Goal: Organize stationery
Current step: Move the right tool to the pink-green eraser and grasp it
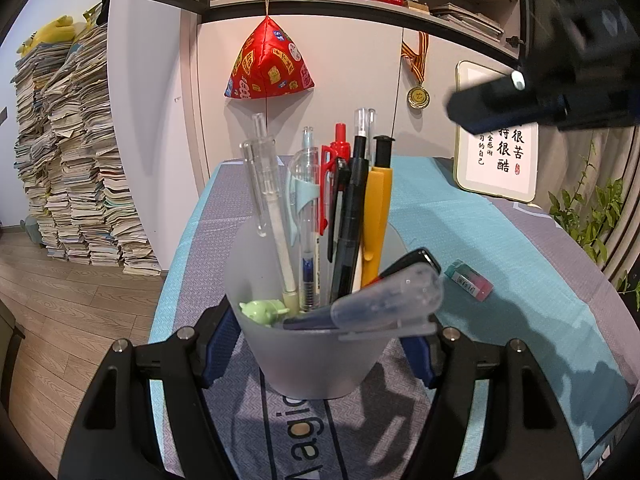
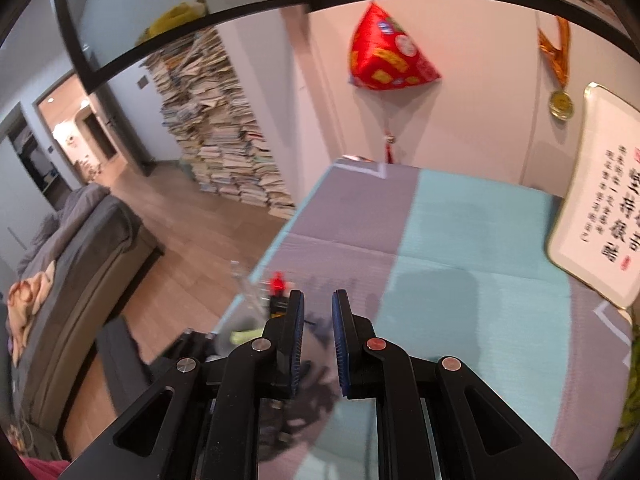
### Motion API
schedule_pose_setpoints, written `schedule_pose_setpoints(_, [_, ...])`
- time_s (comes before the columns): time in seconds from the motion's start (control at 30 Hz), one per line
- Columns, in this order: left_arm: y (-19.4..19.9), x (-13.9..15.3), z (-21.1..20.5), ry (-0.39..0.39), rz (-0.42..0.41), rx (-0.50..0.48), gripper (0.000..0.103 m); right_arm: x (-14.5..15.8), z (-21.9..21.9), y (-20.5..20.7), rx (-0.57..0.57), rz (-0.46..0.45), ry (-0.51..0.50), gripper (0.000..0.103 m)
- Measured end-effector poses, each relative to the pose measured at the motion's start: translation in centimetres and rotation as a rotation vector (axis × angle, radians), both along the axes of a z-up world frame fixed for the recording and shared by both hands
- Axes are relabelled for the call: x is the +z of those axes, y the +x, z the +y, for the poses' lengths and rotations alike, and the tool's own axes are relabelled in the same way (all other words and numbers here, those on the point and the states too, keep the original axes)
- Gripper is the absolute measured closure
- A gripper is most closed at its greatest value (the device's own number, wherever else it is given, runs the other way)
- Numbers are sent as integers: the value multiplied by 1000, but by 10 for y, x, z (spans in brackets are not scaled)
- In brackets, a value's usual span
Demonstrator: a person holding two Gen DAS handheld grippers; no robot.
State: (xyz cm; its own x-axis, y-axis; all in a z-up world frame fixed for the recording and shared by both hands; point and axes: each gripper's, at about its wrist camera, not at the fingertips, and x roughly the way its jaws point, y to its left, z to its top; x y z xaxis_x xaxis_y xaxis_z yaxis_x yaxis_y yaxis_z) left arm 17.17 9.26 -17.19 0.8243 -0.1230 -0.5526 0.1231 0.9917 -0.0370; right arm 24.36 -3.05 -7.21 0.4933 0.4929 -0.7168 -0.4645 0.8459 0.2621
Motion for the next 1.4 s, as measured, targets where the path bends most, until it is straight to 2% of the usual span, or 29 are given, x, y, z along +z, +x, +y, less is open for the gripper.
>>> schedule_pose_setpoints(0.2, [0, 0, 0, 0, 0, 0, 33, -28, -21, 11, -65, 52, -110, 88])
schedule_pose_setpoints(0.4, [0, 0, 0, 0, 0, 0, 33, -66, -31, 22, -81, 122, -234, 88])
schedule_pose_setpoints(0.5, [0, 0, 0, 0, 0, 0, 33, -79, -34, 26, -89, 149, -264, 86])
schedule_pose_setpoints(0.53, [0, 0, 0, 0, 0, 0, 33, -82, -35, 28, -90, 158, -263, 80])
schedule_pose_setpoints(0.57, [0, 0, 0, 0, 0, 0, 33, -85, -37, 30, -92, 165, -262, 70])
schedule_pose_setpoints(0.63, [0, 0, 0, 0, 0, 0, 33, -90, -41, 33, -101, 168, -265, 60])
schedule_pose_setpoints(1.13, [0, 0, 0, 0, 0, 0, 33, -115, -26, 44, -66, 182, -341, 60])
schedule_pose_setpoints(1.2, [0, 0, 0, 0, 0, 0, 33, -118, -24, 46, -68, 183, -355, 69])
schedule_pose_setpoints(1.23, [0, 0, 0, 0, 0, 0, 33, -119, -24, 46, -66, 187, -361, 82])
schedule_pose_setpoints(1.4, [0, 0, 0, 0, 0, 0, 33, -115, -23, 42, -75, 187, -356, 82])
